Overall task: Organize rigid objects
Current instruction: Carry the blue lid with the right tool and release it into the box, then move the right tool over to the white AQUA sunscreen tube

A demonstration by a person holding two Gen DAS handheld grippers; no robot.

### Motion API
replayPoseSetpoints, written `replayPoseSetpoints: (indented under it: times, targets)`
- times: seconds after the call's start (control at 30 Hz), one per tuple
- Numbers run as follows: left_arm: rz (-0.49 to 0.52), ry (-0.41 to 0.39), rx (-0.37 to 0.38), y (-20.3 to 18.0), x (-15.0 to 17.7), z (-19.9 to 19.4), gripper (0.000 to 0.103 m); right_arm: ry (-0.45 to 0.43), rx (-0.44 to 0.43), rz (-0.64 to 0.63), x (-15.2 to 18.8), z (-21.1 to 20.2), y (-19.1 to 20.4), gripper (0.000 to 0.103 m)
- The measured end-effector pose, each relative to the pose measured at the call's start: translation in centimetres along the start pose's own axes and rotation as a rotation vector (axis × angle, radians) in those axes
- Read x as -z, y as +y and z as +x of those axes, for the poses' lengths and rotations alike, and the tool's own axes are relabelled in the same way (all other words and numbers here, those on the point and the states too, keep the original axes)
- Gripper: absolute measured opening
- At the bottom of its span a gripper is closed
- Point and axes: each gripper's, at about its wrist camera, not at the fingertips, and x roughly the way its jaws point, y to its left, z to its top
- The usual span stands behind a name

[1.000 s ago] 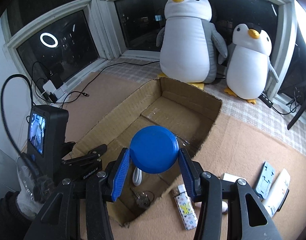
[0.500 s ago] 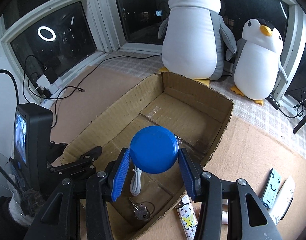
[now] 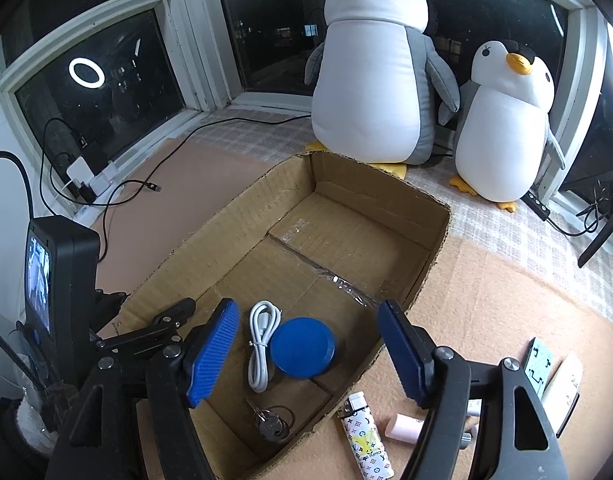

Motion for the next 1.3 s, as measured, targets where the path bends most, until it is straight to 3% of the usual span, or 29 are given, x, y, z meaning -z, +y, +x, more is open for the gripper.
replayPoseSetpoints:
  times: [0.5,1.0,1.17,1.3]
  targets:
    - [0.0,0.0,-0.002,0.0,0.0,0.0,0.038,-0.02,0.029,0.09,1.9,-4.2,-4.3,0.068]
    - [0.003,0.0,-0.003,0.0,-0.1,-0.1,0.038,0.036,0.113,0.457,8.7,-7.8,-16.0,0.068]
    - [0.003,0.0,-0.002,0.0,-0.1,-0.1,0.038,0.078,0.136,0.535,10.2,-7.0,-18.3,0.058]
    - [0.001,0.0,0.0,0.0,-0.1,-0.1,0.038,0.117,0.117,0.594,10.8,-5.8,-19.3,0.056]
